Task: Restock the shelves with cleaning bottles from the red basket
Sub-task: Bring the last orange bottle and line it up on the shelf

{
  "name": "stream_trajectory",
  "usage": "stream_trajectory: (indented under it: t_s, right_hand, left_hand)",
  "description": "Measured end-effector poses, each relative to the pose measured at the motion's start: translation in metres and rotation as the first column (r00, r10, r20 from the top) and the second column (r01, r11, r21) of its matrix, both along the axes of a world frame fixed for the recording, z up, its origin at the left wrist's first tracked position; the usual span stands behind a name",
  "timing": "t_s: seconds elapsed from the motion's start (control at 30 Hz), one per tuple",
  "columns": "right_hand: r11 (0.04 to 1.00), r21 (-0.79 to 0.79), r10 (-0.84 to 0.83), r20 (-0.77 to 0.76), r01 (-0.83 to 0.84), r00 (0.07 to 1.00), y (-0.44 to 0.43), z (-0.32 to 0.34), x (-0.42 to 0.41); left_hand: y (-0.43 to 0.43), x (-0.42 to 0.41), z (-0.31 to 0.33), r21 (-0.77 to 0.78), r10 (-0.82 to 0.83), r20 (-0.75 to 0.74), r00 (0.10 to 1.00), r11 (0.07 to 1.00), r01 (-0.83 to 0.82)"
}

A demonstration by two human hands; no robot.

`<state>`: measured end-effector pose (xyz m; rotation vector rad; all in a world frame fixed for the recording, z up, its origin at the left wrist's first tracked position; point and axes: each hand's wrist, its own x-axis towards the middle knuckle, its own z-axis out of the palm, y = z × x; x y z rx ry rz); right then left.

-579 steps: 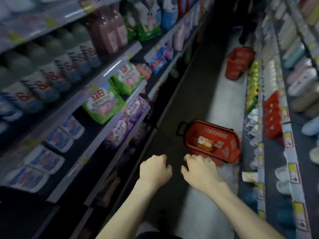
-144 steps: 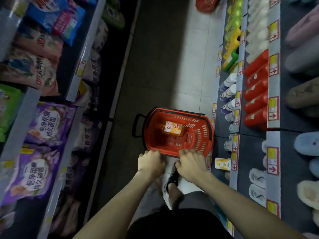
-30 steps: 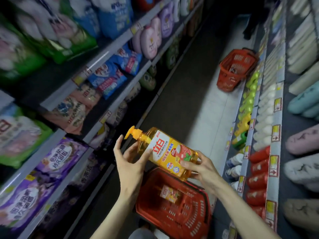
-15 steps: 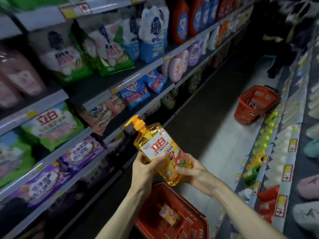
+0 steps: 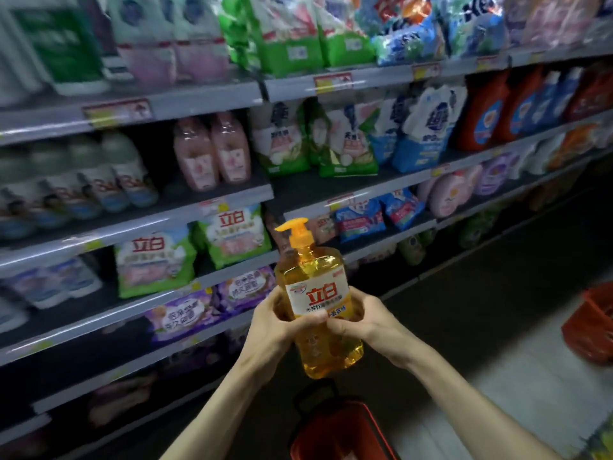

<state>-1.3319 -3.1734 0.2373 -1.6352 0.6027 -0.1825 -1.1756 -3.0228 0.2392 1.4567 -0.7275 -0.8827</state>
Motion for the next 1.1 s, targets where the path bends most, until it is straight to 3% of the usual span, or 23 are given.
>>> stream_trajectory:
  t_s: [0.17, 0.47, 0.83, 1.1]
  right_hand:
    - [1.000, -0.022, 0.021, 0.100, -0.019, 0.995, 0.052, 0.022, 0.066]
    - [0.995, 0.042, 0.078, 0.291, -0.094, 0.954, 0.193, 0.065, 0.193]
    - [0.948, 0.006, 0.293, 0.370, -0.318, 0.882, 0.354, 0.096, 0.333]
    - [0.887, -0.066, 0.444, 0.398, -0.458, 0.803, 0.425, 0.120, 0.411]
  left_hand:
    - [0.059, 0.051, 0.034, -0.035, 0.063, 0.163, 0.985, 0.998, -0.058]
    - [0.227, 0.143, 0.065, -0.079, 0.275, 0.250, 0.928, 0.961, -0.264]
    - [0.403, 0.221, 0.089, -0.216, 0.529, 0.354, 0.772, 0.849, -0.483]
    - [0.474, 0.260, 0.113, -0.239, 0.671, 0.382, 0.635, 0.736, -0.634]
